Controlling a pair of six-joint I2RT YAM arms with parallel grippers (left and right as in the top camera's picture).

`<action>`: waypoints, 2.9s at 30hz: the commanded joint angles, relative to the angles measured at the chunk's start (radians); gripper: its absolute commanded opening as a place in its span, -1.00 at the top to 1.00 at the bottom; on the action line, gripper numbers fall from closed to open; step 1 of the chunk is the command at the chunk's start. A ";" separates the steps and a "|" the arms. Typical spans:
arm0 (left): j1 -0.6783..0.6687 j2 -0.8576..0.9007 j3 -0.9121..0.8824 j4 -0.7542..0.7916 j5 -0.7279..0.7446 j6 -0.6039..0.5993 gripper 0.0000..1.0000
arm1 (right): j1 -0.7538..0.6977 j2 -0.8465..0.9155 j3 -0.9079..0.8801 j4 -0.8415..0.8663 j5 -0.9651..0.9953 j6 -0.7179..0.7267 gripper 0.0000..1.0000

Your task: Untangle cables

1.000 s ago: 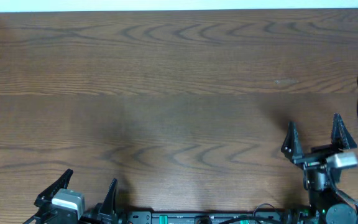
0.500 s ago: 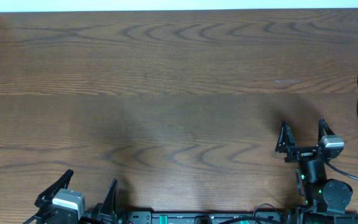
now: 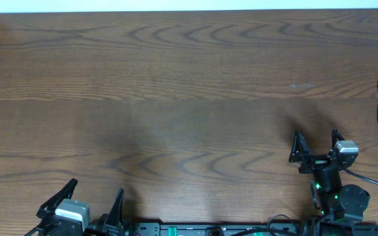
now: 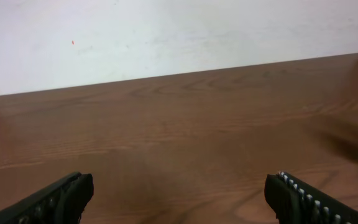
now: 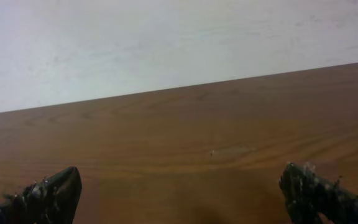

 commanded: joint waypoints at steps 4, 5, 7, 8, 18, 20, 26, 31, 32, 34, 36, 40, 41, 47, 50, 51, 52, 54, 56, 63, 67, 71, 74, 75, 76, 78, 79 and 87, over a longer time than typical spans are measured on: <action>0.004 -0.002 0.003 -0.003 -0.010 0.013 -0.87 | 0.005 -0.002 -0.001 -0.007 0.011 0.011 -0.98; 0.004 -0.002 0.003 -0.003 -0.010 0.013 -0.88 | 0.005 -0.002 -0.001 -0.008 0.011 0.011 -0.99; 0.004 -0.002 0.003 -0.003 -0.010 0.013 -0.87 | 0.005 -0.002 -0.001 -0.008 0.011 0.011 -0.99; 0.004 -0.002 0.003 -0.003 -0.010 0.013 -0.87 | 0.005 -0.002 -0.001 -0.008 0.011 0.011 -0.99; 0.004 -0.002 0.003 -0.012 -0.010 0.013 -0.88 | 0.005 -0.002 -0.001 -0.007 0.011 0.011 -0.99; 0.004 -0.002 0.003 -0.014 -0.010 0.013 -0.89 | 0.005 -0.002 -0.001 -0.007 0.011 0.011 -0.98; 0.004 -0.002 0.003 -0.013 -0.010 0.013 -0.89 | 0.024 -0.005 -0.001 -0.007 0.011 0.010 -0.99; 0.004 -0.002 0.003 -0.013 -0.010 0.013 -0.89 | 0.136 -0.005 -0.001 -0.007 0.011 0.011 -0.98; 0.004 -0.002 0.003 -0.013 -0.010 0.013 -0.89 | 0.156 -0.005 -0.001 -0.007 0.011 0.011 -0.99; 0.004 -0.002 0.003 -0.013 -0.010 0.013 -0.89 | 0.197 -0.005 -0.001 -0.007 0.011 0.011 -0.99; 0.004 -0.002 0.003 -0.013 -0.010 0.013 -0.90 | 0.232 -0.005 -0.001 -0.007 0.010 0.011 -0.98; 0.004 -0.002 0.003 -0.013 -0.010 0.013 -0.89 | 0.287 -0.005 -0.001 -0.007 0.010 0.011 -0.99; 0.004 -0.002 0.003 -0.013 -0.010 0.013 -0.90 | 0.295 -0.005 -0.001 -0.007 0.011 0.011 -0.99; 0.004 -0.002 0.003 -0.013 -0.009 0.013 -0.89 | 0.291 -0.005 -0.001 -0.007 0.011 0.011 -0.99; 0.004 -0.002 0.003 -0.013 -0.009 0.013 -0.89 | 0.270 -0.005 -0.001 -0.007 0.010 0.011 -0.99; 0.004 -0.002 0.003 -0.014 -0.010 0.013 -0.90 | 0.255 -0.005 -0.001 -0.007 0.010 0.011 -0.98; 0.004 -0.002 0.003 -0.014 -0.009 0.013 -0.89 | 0.240 -0.005 -0.001 -0.007 0.011 0.011 -0.98; 0.004 -0.002 0.003 -0.016 -0.009 0.013 -0.90 | 0.215 -0.005 -0.001 -0.007 0.011 0.010 -0.98; 0.004 -0.002 0.003 -0.017 -0.009 0.013 -0.90 | 0.205 -0.005 -0.001 -0.007 0.011 0.011 -0.98; 0.004 -0.002 0.003 -0.018 -0.009 0.013 -0.90 | 0.197 -0.005 -0.001 -0.007 0.010 0.011 -0.99; 0.004 -0.002 0.003 -0.025 -0.010 0.013 -0.91 | 0.197 -0.005 -0.001 -0.007 0.011 0.011 -0.99; 0.004 -0.002 0.002 -0.053 -0.010 0.013 -0.91 | 0.197 -0.005 -0.001 -0.007 0.011 0.010 -0.98; 0.004 -0.002 -0.014 -0.058 -0.009 -0.009 -0.92 | 0.197 -0.005 -0.001 -0.007 0.011 0.011 -0.99; 0.004 -0.002 -0.027 -0.045 -0.009 -0.034 -0.92 | 0.197 -0.005 -0.001 -0.007 0.011 0.011 -0.98; 0.004 -0.002 -0.047 -0.022 -0.009 -0.077 -0.92 | 0.197 -0.005 -0.001 -0.007 0.011 0.011 -0.98; 0.004 -0.002 -0.091 0.024 -0.008 -0.173 -0.93 | 0.197 -0.005 -0.001 -0.007 0.011 0.011 -0.98; 0.004 -0.002 -0.114 0.045 -0.005 -0.200 -0.93 | 0.197 -0.005 -0.001 -0.007 0.011 0.011 -0.98; 0.004 -0.001 -0.298 0.232 0.163 -0.212 -0.95 | 0.197 -0.005 -0.001 -0.007 0.011 0.011 -0.98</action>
